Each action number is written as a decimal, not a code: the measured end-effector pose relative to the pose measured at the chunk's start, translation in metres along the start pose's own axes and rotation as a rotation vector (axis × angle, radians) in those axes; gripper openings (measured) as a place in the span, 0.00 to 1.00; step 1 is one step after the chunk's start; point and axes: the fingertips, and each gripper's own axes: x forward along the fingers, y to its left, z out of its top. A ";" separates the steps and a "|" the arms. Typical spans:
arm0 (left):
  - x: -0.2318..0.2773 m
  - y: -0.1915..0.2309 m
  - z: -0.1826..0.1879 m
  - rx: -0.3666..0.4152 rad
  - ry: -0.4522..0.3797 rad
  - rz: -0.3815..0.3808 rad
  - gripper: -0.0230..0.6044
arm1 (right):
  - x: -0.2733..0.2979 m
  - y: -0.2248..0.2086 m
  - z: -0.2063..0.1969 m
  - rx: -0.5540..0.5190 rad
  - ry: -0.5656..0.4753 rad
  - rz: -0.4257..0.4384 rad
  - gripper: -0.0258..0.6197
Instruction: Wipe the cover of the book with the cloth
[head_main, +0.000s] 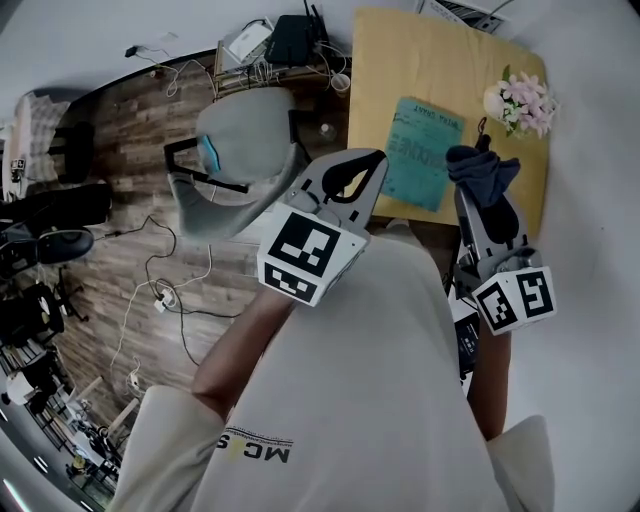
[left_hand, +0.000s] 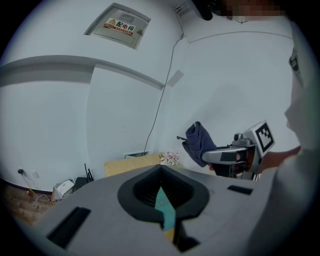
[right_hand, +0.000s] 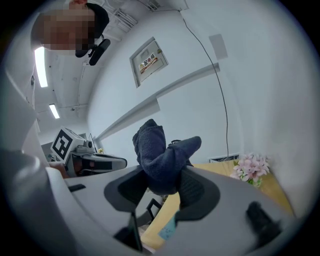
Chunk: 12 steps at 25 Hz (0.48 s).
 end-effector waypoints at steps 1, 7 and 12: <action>0.000 0.000 0.000 -0.001 -0.001 0.000 0.05 | 0.000 0.000 0.001 0.001 -0.004 0.000 0.30; -0.001 0.002 -0.001 0.005 0.002 0.009 0.05 | -0.004 -0.004 0.005 -0.002 -0.010 0.001 0.30; -0.001 0.001 -0.002 0.002 0.009 0.008 0.05 | -0.008 -0.007 0.006 -0.013 -0.001 -0.003 0.30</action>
